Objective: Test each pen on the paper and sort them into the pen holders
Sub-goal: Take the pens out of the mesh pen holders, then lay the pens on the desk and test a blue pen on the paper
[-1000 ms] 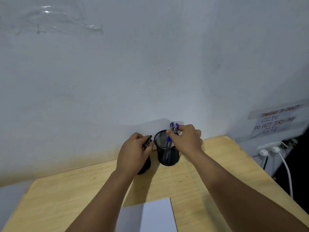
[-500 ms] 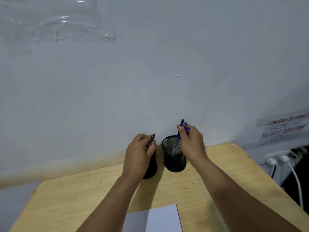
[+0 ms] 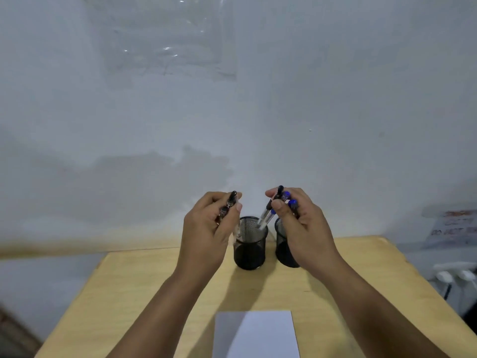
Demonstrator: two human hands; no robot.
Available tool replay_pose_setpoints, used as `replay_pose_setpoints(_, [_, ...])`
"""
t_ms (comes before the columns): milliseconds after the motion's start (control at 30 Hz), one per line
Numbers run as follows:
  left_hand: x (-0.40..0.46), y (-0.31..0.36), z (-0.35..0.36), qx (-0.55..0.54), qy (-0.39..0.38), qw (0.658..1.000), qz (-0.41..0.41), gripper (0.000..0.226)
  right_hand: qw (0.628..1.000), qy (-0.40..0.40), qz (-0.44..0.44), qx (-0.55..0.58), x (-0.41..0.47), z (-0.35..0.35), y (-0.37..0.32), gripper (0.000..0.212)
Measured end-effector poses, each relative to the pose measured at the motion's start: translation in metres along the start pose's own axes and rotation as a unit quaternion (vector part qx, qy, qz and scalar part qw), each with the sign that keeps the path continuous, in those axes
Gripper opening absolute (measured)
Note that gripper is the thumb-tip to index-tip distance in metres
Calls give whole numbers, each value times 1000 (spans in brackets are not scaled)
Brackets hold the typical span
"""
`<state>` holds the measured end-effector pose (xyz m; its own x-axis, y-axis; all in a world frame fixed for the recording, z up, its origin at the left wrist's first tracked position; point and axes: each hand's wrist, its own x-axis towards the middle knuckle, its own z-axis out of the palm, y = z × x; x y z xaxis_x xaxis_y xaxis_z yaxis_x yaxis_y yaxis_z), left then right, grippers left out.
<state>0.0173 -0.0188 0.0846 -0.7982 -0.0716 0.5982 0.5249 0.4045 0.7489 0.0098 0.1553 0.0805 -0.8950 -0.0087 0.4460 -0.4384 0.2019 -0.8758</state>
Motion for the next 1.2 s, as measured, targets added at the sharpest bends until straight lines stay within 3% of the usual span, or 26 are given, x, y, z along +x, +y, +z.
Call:
replay_pose_setpoints(133, [-21,-11,-35,45,-18,996,-71,14,996,-73,48,25,-24,38,0,16])
replay_pose_setpoints(267, [-46,-30,-69,116,-74,981,-135,32,971,-110,194,80,-53,81,3,19])
replay_pose_setpoints(367, [-71,-42,-93,104,-105,967,-207,43,959,-133,243,66,-77,115,8,23])
replay_pose_setpoints(600, [-112,-78,-117,64,-123,922,-362,42,910,-214,354,32,-109,170,24,35])
replay_pose_setpoints(733, [-126,-97,-122,72,-138,909,-388,41,904,-215,368,4,-114,184,35,44])
replay_pose_setpoints(867, [-131,-101,-128,156,-154,910,-352,50,906,-231,352,-47,-116,188,39,74])
replay_pose_setpoints(1033, [-133,-95,-130,165,-128,910,-359,47,911,-240,317,-108,-118,184,30,80])
replay_pose_setpoints(1200, [-133,-95,-132,160,-100,908,-373,38,934,-210,260,-123,-123,176,21,42])
